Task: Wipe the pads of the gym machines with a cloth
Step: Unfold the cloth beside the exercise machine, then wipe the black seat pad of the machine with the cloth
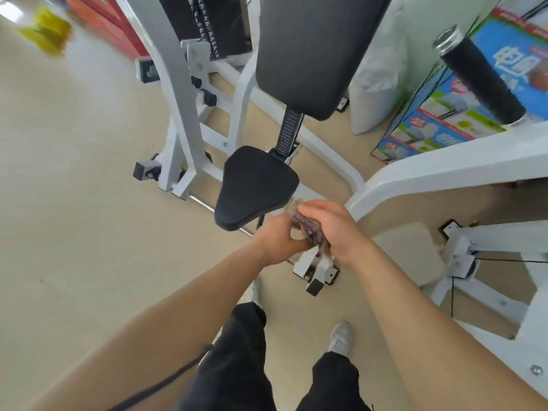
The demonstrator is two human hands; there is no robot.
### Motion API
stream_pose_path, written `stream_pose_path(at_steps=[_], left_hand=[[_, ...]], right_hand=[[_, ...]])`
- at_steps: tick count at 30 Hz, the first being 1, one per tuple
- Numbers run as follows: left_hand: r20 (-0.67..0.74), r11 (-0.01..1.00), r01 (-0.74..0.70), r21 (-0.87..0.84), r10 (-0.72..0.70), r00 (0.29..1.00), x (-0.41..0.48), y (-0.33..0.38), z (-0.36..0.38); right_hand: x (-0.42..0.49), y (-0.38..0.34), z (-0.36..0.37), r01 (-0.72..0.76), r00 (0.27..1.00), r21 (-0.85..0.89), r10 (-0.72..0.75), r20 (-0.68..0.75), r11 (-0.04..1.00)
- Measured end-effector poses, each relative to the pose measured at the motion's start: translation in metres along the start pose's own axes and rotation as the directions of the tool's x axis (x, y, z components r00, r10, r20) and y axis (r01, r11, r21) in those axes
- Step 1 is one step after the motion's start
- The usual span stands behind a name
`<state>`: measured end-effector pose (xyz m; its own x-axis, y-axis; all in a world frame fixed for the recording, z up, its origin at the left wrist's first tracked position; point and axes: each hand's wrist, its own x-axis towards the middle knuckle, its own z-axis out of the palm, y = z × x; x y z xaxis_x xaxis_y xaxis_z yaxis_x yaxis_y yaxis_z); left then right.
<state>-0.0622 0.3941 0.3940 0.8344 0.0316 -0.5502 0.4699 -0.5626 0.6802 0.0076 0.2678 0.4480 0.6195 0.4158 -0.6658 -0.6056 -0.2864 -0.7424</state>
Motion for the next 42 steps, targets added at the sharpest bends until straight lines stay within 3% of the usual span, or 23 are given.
stream_pose_path(at_steps=[2,5,13,17,20,26,30,34,38,40,42], left_hand=[[-0.075,0.994,-0.030,0.104,0.038,0.996,0.011,-0.015,-0.018],[-0.048,0.973,-0.033,0.229,0.045,0.998,0.028,-0.045,-0.039],[0.069,0.961,-0.121,0.248,0.107,0.992,0.073,-0.096,-0.058],[-0.046,0.956,-0.171,0.240,0.187,0.981,0.101,-0.112,-0.085],[-0.112,0.954,-0.189,0.233,0.219,0.969,0.128,-0.103,-0.104],[-0.139,0.992,-0.046,0.118,0.062,0.988,0.212,-0.074,-0.152],[-0.222,0.974,-0.079,0.211,0.126,0.967,0.253,-0.070,-0.190],[-0.405,0.900,-0.039,0.433,0.233,0.884,0.269,-0.097,-0.191],[-0.276,0.791,-0.142,0.595,0.368,0.888,0.261,-0.162,-0.167],[-0.190,0.751,-0.123,0.649,0.317,0.929,0.249,-0.203,-0.151],[-0.051,0.696,-0.089,0.712,0.178,0.983,0.230,-0.238,-0.134]], right_hand=[[0.017,-0.005,0.020,-0.008,1.000,-0.054,0.008,-0.005,0.998],[0.042,-0.009,0.033,-0.032,0.998,-0.047,0.030,-0.047,0.998],[0.099,0.003,0.026,-0.089,0.983,0.129,0.108,-0.150,0.988],[0.129,0.007,0.011,-0.086,0.966,0.036,0.092,-0.241,0.996],[0.159,-0.002,0.000,-0.047,0.954,0.068,0.065,-0.293,0.997],[0.225,-0.039,-0.034,0.094,0.916,0.156,-0.024,-0.400,0.983],[0.264,-0.044,-0.047,0.181,0.898,0.035,-0.151,-0.412,0.983],[0.282,-0.010,-0.031,0.176,0.863,-0.082,-0.194,-0.465,0.981],[0.292,0.055,-0.001,0.113,0.852,-0.090,-0.143,-0.505,0.990],[0.287,0.092,0.019,0.073,0.881,-0.092,-0.108,-0.461,0.993],[0.278,0.134,0.040,-0.023,0.930,-0.193,-0.050,-0.364,0.981]])
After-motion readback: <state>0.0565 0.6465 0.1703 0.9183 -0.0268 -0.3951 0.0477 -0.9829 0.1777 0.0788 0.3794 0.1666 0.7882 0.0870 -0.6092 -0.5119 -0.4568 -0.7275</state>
